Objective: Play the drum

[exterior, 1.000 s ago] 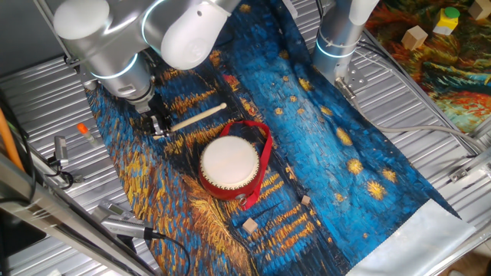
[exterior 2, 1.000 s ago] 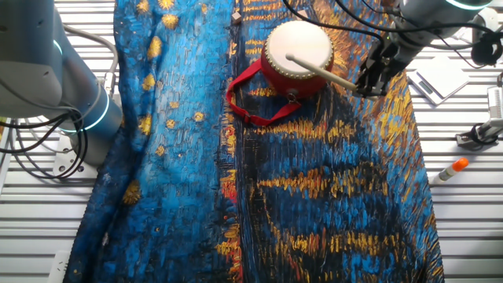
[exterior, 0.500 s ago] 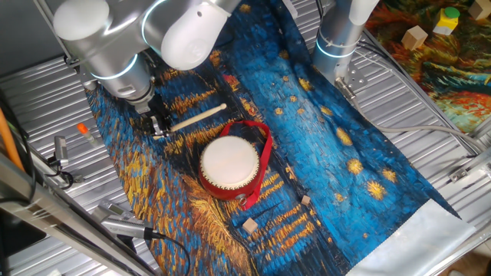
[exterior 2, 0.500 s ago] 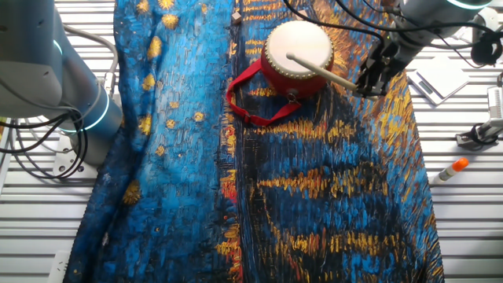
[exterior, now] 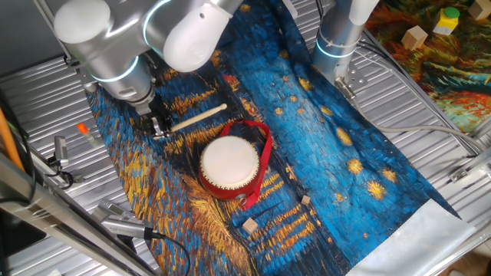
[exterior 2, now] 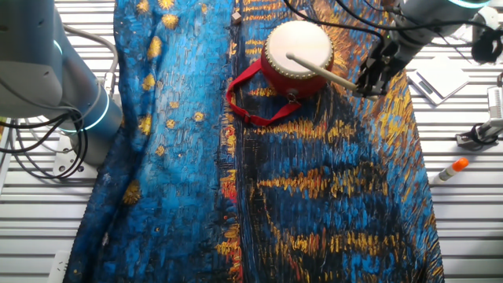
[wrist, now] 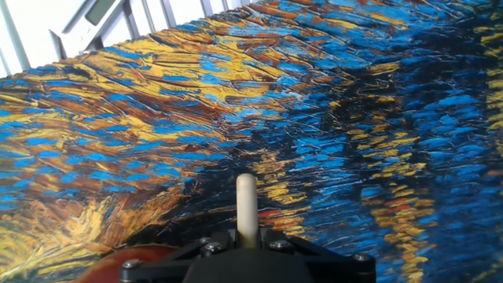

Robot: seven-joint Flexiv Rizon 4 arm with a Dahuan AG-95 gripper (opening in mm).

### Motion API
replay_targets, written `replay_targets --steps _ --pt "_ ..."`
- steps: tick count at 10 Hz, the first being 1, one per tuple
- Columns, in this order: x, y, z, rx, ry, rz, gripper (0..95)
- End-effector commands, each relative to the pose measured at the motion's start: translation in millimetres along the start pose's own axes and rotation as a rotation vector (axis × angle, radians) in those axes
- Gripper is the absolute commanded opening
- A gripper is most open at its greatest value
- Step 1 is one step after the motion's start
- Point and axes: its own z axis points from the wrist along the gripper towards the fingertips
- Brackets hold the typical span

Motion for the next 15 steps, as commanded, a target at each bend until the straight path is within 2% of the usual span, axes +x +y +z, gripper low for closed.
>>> replay_targets --steps 1,2,3,6,9,10,13,15 --pt "0.5 -1.0 -0.1 0.004 -0.017 -0.100 0.0" --pt "0.5 -1.0 -0.1 0.007 -0.026 -0.160 0.0" --pt "0.5 -1.0 -0.1 0.007 -0.025 -0.172 0.0" --pt "0.5 -1.0 -0.1 0.011 -0.010 -0.297 0.0" --pt "0.5 -1.0 -0.1 0.004 -0.021 -0.343 0.0" --pt "0.1 12.1 -1.8 0.002 -0.031 -0.341 0.0" --pt "-3.1 54.9 -11.8 0.002 -0.031 -0.264 0.0" --pt "-17.4 81.3 -16.0 -0.008 -0.031 -0.202 0.0"
